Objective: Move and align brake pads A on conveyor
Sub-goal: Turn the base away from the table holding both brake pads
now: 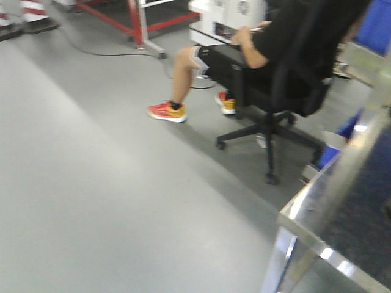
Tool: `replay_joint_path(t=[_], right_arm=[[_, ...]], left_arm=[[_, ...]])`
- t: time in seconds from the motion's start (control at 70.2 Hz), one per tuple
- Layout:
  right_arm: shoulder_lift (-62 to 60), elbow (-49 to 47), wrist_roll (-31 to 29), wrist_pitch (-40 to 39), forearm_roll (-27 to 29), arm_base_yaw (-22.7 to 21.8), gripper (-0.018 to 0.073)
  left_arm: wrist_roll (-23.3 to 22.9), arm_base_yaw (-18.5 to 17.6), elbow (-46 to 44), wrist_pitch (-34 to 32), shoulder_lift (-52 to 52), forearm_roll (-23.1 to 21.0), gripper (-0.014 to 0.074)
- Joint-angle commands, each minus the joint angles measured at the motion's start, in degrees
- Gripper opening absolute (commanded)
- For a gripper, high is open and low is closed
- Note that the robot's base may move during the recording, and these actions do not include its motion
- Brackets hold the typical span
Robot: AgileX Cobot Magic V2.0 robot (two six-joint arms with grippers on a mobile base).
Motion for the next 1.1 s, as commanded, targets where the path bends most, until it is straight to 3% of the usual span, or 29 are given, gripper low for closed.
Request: replay_joint_path(t=[0.0, 1.083], right_arm=[[0.3, -1.7, -0.5, -4.7, -0.4, -0.1, 0.0008], [0.3, -1.7, -0.5, -4.6, -0.4, -0.1, 0.0008]], left_arm=[[-0.5, -0.2, -1.6, -4.1, -0.3, -0.5, -0.0006], [-0.5, -0.2, -1.6, -4.1, -0.3, -0.5, -0.0006]])
